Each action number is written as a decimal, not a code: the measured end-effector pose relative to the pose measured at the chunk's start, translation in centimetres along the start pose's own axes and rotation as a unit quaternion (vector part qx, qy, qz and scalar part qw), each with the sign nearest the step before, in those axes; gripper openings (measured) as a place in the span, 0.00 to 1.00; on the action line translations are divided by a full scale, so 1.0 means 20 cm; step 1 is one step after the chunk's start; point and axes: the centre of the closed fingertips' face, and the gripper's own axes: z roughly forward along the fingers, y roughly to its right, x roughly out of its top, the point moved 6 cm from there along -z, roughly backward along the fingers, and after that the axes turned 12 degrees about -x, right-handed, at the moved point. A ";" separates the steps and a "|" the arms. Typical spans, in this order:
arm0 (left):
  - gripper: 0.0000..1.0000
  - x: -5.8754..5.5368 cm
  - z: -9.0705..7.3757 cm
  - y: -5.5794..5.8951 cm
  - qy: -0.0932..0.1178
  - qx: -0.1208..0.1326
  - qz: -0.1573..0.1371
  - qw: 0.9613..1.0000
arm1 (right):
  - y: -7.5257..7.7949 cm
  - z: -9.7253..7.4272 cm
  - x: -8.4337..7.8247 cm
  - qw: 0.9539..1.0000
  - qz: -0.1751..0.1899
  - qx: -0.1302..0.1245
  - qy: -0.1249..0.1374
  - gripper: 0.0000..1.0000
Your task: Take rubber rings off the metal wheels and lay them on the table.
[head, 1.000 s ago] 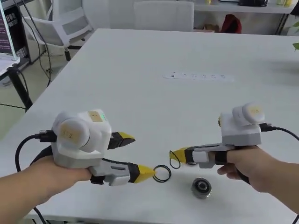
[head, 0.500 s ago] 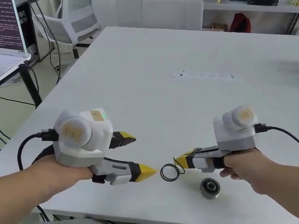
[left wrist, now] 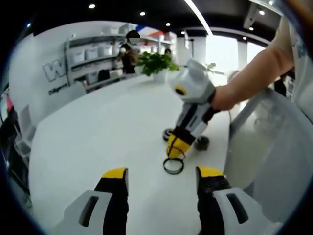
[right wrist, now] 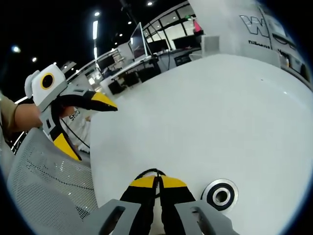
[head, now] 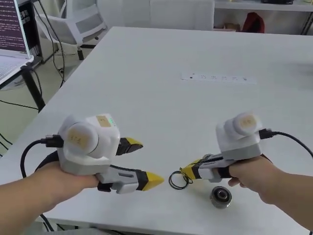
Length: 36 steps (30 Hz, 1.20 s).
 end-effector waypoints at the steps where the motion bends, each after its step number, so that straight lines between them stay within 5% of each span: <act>1: 0.56 0.00 0.00 0.00 0.000 0.000 0.000 1.000 | 0.00 0.00 0.00 1.000 -0.001 -0.001 -0.001 0.00; 17: 0.56 0.00 0.00 0.00 -0.003 0.003 -0.003 1.000 | -0.01 -0.02 0.01 1.000 0.004 0.003 0.007 0.05; 36: 0.56 0.12 0.06 0.00 -0.003 -0.003 0.015 1.000 | 0.04 -0.18 0.09 0.996 0.026 0.015 0.079 0.17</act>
